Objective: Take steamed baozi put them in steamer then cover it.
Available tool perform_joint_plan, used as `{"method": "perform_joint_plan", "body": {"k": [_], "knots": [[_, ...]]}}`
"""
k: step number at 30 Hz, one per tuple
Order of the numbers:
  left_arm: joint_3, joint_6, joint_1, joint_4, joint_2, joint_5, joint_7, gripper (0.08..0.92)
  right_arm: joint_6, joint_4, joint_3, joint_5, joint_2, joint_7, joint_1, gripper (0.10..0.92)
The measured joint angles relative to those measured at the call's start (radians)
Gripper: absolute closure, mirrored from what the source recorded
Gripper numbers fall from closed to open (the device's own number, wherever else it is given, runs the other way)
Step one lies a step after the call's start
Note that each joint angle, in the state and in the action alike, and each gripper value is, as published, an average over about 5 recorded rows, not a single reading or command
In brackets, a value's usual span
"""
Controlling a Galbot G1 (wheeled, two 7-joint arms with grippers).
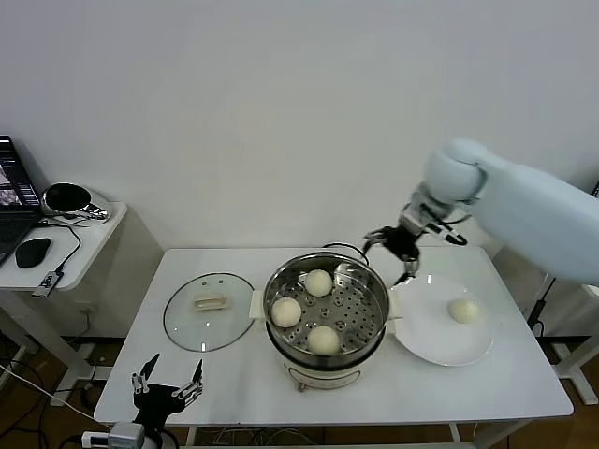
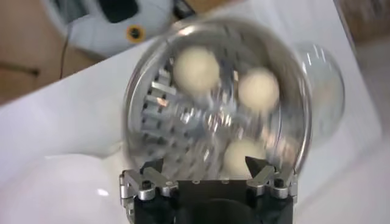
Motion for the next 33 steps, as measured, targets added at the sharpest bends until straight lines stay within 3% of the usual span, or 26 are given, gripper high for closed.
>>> {"method": "perform_joint_plan", "body": {"k": [11,33], "knots": [[0.0,0.006,0.019,-0.005,0.001,0.007,0.001,0.177,-0.175,-0.126,0.149,-0.14,-0.043,0.031,-0.173,0.203],[0.002,0.014,0.009,0.012,-0.005,0.028,0.008,0.177,-0.001,-0.485,0.363,-0.417,0.087,0.135,-0.429,0.203]]}}
